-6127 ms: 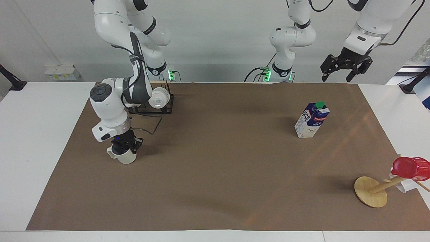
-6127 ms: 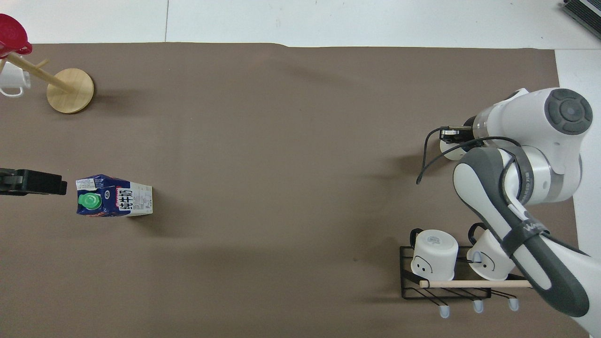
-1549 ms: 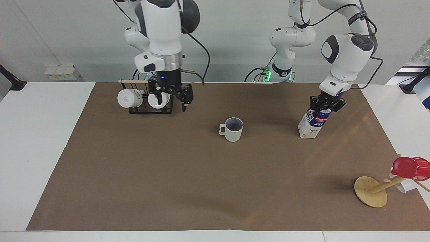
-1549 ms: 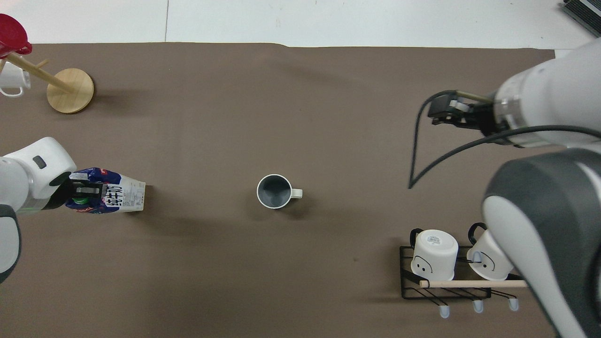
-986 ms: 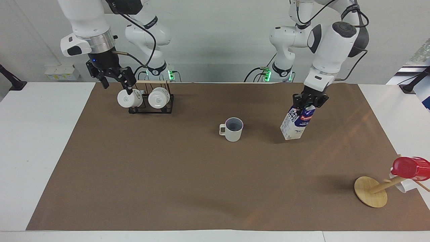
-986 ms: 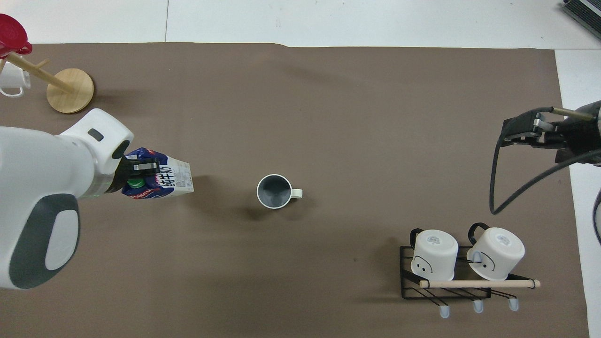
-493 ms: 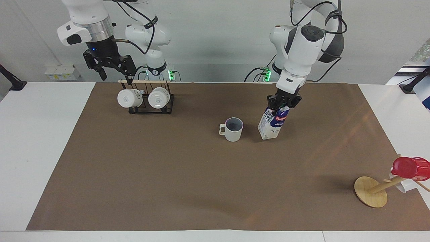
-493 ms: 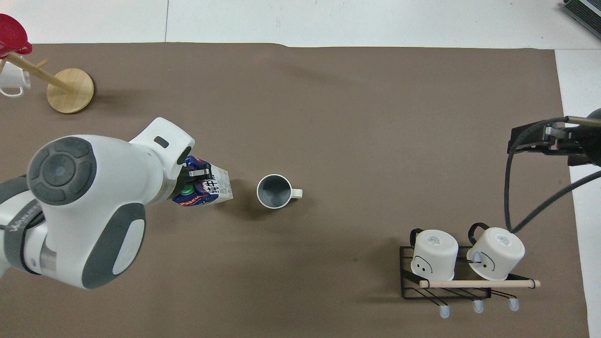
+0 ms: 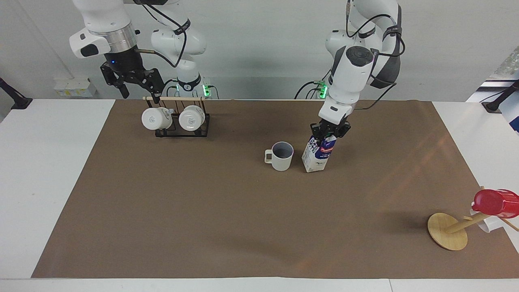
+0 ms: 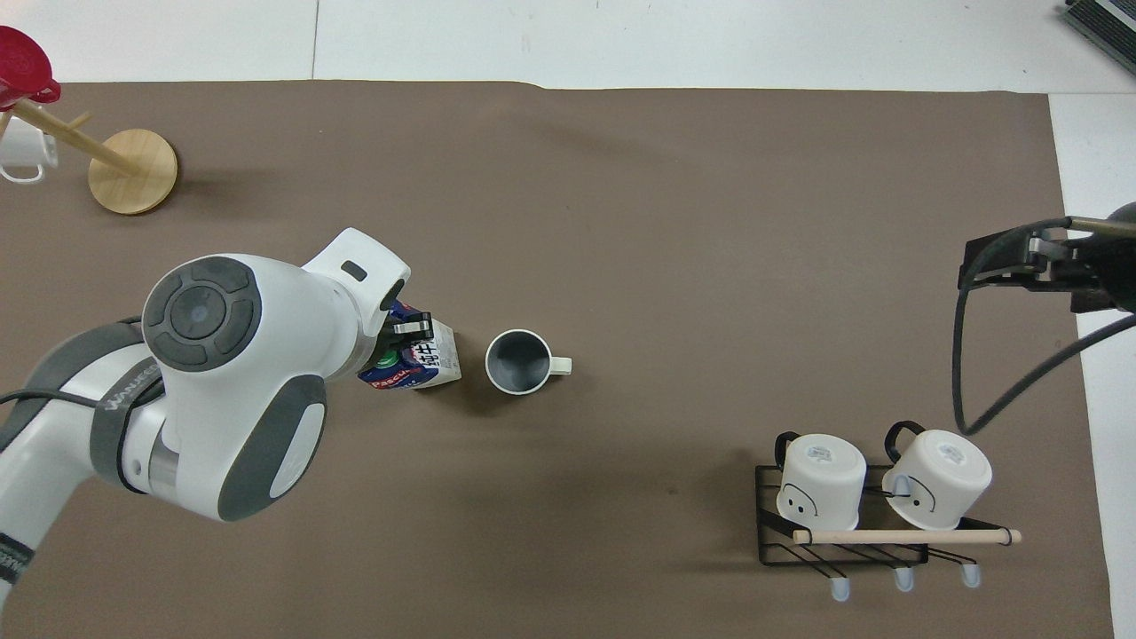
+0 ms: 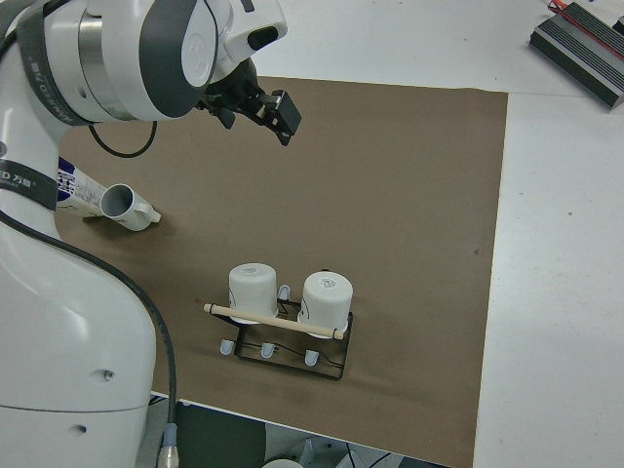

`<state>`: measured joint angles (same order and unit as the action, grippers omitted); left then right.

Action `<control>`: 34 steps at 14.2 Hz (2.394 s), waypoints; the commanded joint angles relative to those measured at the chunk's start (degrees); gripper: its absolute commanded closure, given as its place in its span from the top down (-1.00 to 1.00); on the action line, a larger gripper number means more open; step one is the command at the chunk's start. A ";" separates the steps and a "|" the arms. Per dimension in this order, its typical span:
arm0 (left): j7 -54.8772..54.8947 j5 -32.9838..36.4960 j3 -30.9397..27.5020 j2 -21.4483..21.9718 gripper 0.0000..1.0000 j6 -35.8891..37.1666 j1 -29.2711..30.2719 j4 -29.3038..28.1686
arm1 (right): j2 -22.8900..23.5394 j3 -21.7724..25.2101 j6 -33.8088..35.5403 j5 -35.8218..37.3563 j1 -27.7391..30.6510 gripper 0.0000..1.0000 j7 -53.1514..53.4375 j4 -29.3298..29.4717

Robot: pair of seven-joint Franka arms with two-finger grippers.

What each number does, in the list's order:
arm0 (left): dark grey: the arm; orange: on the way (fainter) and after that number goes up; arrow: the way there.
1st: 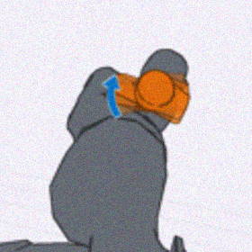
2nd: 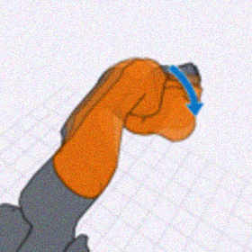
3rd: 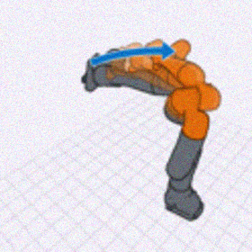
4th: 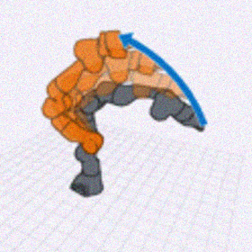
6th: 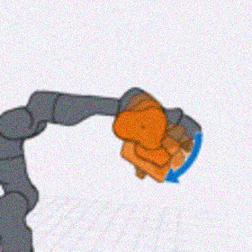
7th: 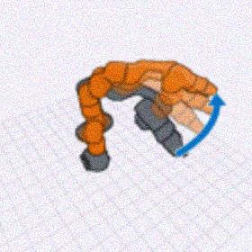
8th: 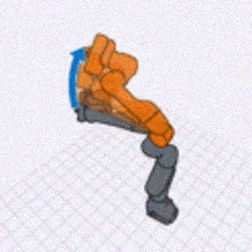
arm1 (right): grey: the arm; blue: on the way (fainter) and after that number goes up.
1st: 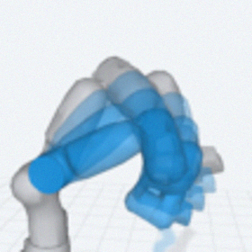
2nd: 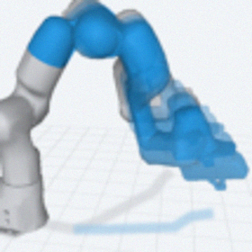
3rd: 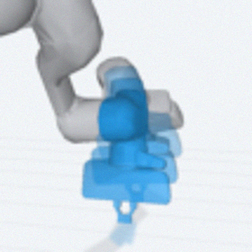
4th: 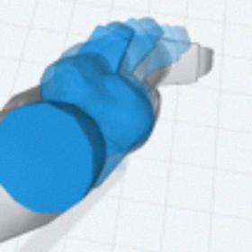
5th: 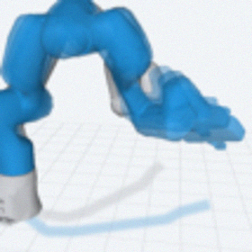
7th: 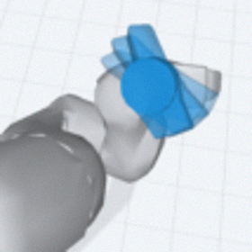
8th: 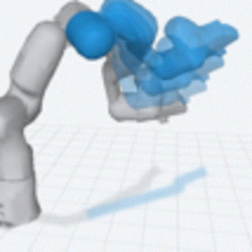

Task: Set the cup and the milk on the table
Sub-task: 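Carry the carton with the left gripper and lower it beside the mug, then open the left gripper and draw it back from the carton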

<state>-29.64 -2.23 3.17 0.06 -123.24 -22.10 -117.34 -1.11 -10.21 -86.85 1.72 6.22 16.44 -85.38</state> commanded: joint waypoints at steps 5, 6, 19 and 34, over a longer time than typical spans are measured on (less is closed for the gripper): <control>-0.68 -0.67 -0.97 0.03 1.00 -1.12 -1.19 -0.53 | 0.59 -0.34 0.98 -1.19 0.81 1.00 -0.97 1.27; -0.77 -0.67 -0.89 0.03 1.00 -1.12 -1.19 -0.53 | 0.59 -0.34 0.98 -1.19 0.81 1.00 -0.97 1.27; 12.65 -0.59 -1.76 4.24 1.00 21.43 4.60 13.52 | 0.59 -0.34 0.98 -1.19 0.81 1.00 -0.88 1.27; 29.38 0.47 -1.76 8.11 1.00 37.46 18.06 23.47 | 0.59 -0.34 0.98 -1.19 0.81 1.00 -0.97 1.27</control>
<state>-1.11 -2.17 0.75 8.45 -87.47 -4.80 -95.32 -1.11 -10.21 -86.84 1.72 6.22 16.43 -85.35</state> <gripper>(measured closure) 0.000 0.000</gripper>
